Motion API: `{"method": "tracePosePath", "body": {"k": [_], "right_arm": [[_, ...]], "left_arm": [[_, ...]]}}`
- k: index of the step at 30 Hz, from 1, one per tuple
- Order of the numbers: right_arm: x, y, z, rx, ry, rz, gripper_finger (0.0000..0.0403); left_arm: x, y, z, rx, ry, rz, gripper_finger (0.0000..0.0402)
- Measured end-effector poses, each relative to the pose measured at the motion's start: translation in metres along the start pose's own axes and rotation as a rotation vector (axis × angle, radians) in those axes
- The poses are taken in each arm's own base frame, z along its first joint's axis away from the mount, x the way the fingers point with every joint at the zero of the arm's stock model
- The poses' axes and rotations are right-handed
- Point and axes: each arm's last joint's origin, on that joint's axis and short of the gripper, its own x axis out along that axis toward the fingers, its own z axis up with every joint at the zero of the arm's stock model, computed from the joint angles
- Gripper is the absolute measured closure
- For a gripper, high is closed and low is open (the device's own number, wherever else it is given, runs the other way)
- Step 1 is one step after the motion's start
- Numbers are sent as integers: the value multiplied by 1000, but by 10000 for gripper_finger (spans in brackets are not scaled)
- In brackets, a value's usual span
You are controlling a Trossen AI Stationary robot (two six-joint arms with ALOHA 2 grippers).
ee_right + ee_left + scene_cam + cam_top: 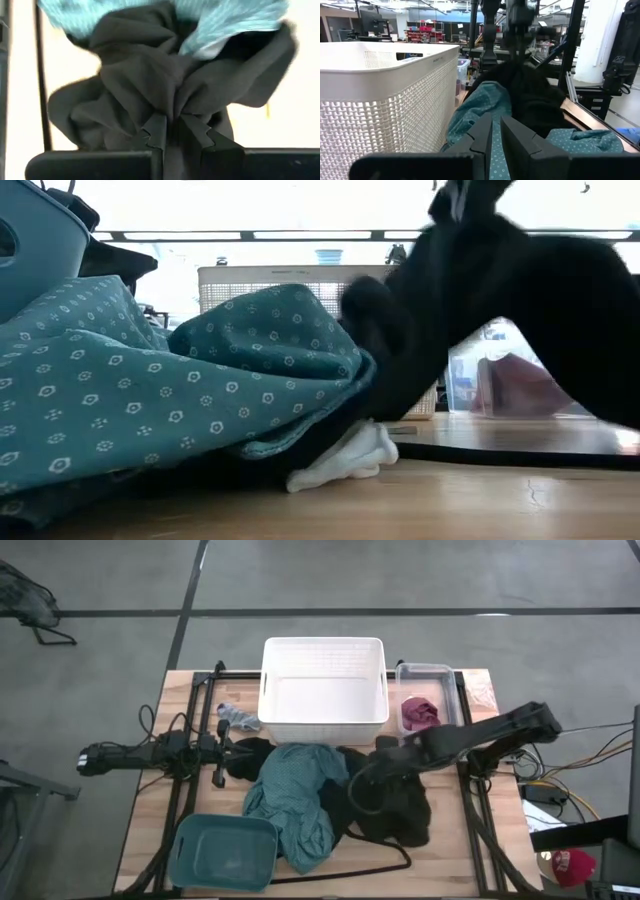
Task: Pick & Place Cloths
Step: Put the black shirt into the white bin
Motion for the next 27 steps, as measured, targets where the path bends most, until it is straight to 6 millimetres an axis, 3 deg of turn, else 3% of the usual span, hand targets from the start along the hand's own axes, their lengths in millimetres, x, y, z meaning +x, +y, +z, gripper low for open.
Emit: {"method": "tracePosePath", "body": {"k": [8, 14, 27], "right_arm": [[-73, -4, 7, -72, -263, -22, 378], [-125, -9, 14, -161, -486, -136, 378], [-207, -29, 38, -167, -843, -639, 378]], "left_arm": [[0, 0, 0, 0, 0, 0, 358], [0, 0, 0, 0, 0, 0, 358], [0, 0, 0, 0, 0, 0, 358]]}}
